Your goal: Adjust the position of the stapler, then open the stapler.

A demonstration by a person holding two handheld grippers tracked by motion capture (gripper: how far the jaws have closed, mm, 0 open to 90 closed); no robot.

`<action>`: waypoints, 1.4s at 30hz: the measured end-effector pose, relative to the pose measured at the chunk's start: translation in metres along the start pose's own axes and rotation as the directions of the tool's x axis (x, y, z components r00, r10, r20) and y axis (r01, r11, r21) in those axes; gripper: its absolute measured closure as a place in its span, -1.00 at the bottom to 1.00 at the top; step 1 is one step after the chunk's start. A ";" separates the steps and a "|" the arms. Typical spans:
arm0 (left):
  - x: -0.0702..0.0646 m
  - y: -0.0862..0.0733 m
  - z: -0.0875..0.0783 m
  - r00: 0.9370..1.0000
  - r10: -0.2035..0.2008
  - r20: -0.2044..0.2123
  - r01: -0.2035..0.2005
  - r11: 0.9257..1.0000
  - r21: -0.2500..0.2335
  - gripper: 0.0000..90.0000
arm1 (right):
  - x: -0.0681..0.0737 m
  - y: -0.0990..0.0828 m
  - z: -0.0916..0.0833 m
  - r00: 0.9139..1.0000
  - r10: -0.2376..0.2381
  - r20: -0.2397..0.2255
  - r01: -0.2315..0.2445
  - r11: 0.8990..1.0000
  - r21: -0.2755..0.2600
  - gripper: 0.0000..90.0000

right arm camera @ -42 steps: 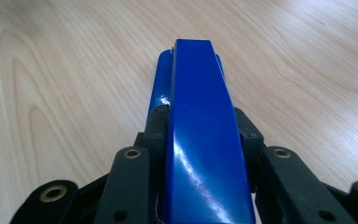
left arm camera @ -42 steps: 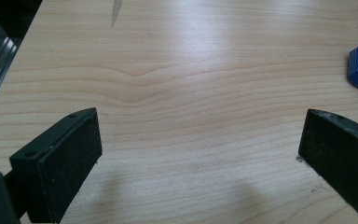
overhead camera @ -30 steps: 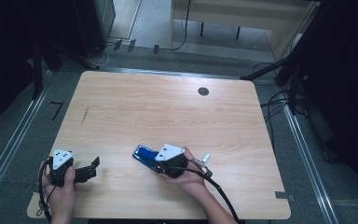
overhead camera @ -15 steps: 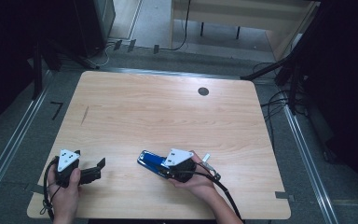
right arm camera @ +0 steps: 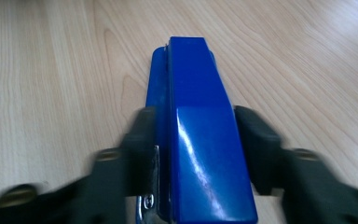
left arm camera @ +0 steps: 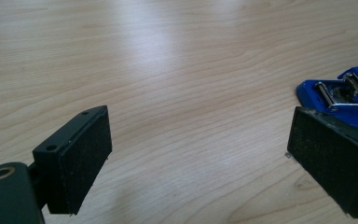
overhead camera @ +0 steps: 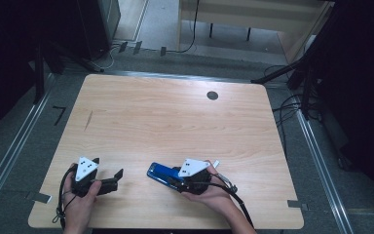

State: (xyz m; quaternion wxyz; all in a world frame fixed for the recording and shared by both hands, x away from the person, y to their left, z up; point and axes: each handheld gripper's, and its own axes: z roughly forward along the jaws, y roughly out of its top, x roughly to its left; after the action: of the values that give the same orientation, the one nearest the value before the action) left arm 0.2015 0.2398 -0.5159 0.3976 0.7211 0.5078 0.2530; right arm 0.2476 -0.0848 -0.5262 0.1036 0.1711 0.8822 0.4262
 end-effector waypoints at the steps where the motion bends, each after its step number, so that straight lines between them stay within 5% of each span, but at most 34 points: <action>1: -0.003 0.001 0.001 1.000 0.004 -0.002 -0.004 1.000 0.002 -0.85 | 0.001 0.000 -0.002 1.000 0.020 0.010 -0.020 1.000 0.001 -0.04; 5: -0.012 0.004 0.004 1.000 0.013 0.029 -0.013 1.000 -0.006 -0.85 | 0.006 -0.002 -0.014 0.998 0.052 0.046 -0.052 0.999 -0.003 -0.16; 9: -0.023 0.005 0.007 0.997 0.034 0.066 -0.034 0.999 -0.002 -0.85 | 0.004 -0.012 -0.035 0.987 0.136 0.085 -0.130 0.989 -0.073 -0.15; 14: -0.038 0.005 0.010 0.995 0.035 0.092 -0.034 0.999 -0.005 -0.64 | 0.004 -0.034 -0.061 0.973 0.230 0.032 -0.224 0.967 -0.119 0.18; 17: -0.047 0.005 0.011 0.994 0.053 0.094 -0.052 0.999 -0.011 -0.49 | 0.007 -0.041 -0.067 0.969 0.243 0.044 -0.237 0.965 -0.113 0.27; 23: -0.062 0.003 0.010 0.988 0.087 0.130 -0.083 0.996 -0.032 0.26 | 0.005 -0.053 -0.065 0.951 0.292 0.101 -0.280 0.953 -0.113 0.44; 29: -0.068 0.000 0.010 0.979 0.093 0.181 -0.092 0.996 -0.011 0.71 | 0.001 -0.056 -0.063 0.929 0.351 0.115 -0.336 0.933 -0.131 0.60; 35: -0.077 0.001 0.013 0.969 0.096 0.226 -0.097 0.995 -0.003 0.98 | 0.003 -0.055 -0.067 0.917 0.380 0.124 -0.359 0.919 -0.162 0.88; 42: -0.092 0.000 0.019 0.951 0.113 0.289 -0.126 0.992 0.025 1.00 | 0.005 -0.052 -0.065 0.920 0.370 0.130 -0.351 0.925 -0.148 1.00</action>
State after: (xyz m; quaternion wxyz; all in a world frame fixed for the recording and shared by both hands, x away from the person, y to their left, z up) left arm 0.1834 0.1477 -0.5227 0.4355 0.7880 0.4054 0.1585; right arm 0.2105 -0.1593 -0.5279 0.1021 0.3569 0.7970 0.4765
